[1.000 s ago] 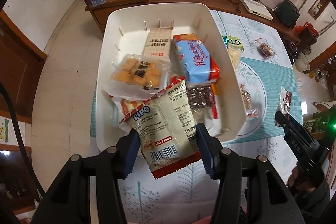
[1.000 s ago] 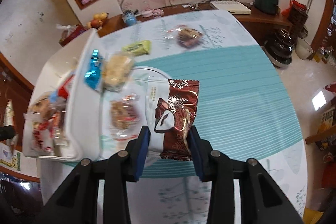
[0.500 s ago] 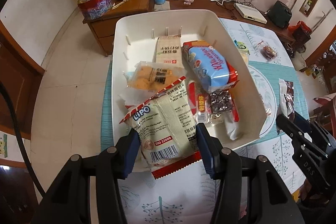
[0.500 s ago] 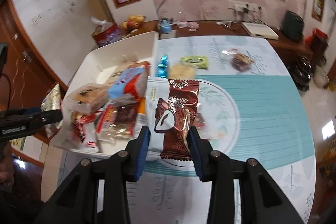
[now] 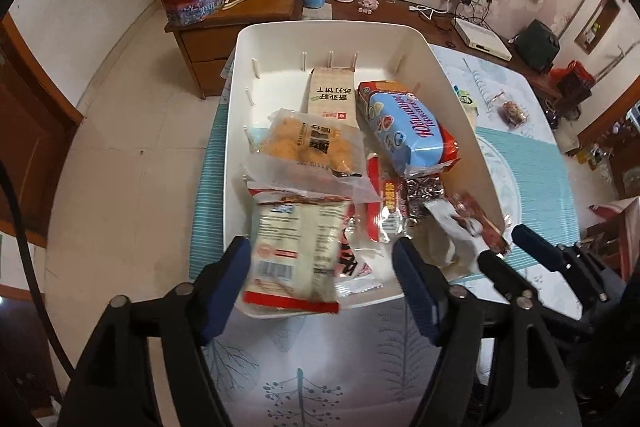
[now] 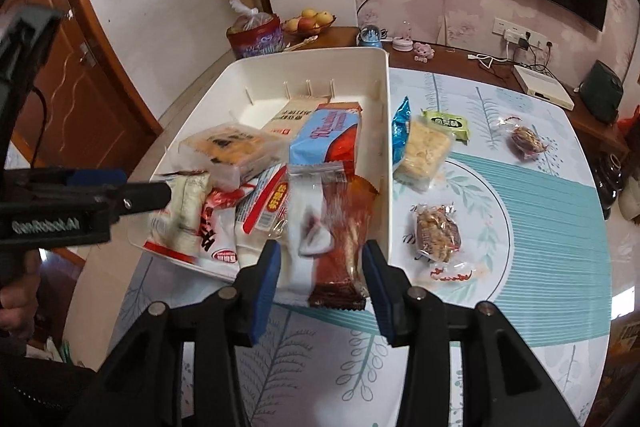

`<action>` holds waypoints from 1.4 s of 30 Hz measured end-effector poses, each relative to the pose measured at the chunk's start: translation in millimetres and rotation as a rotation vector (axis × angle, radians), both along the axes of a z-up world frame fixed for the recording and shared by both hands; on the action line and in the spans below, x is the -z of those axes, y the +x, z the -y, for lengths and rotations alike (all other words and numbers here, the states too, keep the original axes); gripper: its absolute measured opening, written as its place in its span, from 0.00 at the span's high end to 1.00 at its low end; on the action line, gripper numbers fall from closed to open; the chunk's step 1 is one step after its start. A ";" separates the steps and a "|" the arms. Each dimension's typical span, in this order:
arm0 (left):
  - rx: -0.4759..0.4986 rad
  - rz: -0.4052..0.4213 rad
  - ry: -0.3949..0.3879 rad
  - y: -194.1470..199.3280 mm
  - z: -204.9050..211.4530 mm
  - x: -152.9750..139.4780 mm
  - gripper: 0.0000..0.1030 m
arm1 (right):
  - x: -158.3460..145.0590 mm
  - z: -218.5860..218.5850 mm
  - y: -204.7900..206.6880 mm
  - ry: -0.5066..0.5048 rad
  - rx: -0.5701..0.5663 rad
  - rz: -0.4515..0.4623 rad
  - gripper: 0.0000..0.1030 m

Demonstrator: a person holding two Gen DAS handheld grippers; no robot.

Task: Organize snacks
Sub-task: 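Lower both snacks into the tray and open both grippers, then lift both grippers away from the tray toward the remaining snacks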

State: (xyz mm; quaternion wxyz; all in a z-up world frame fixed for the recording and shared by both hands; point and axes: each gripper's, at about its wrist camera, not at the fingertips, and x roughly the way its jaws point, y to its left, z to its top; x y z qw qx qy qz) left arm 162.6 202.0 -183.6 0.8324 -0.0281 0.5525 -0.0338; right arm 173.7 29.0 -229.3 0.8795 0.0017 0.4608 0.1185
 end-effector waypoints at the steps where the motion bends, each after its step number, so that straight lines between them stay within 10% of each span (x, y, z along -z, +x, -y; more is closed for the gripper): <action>1: -0.001 0.004 -0.007 -0.6 0.1 -1.2 0.26 | -0.2 -0.2 -0.3 -0.001 -0.001 -0.001 0.51; 21: 0.007 -0.020 -0.102 -20.5 61.0 -20.6 0.26 | -8.4 62.6 -17.4 -0.009 0.056 -0.017 0.44; 42: -0.128 0.052 -0.114 -46.6 229.1 -34.9 0.26 | -37.2 249.9 -12.7 -0.017 -0.017 0.026 0.44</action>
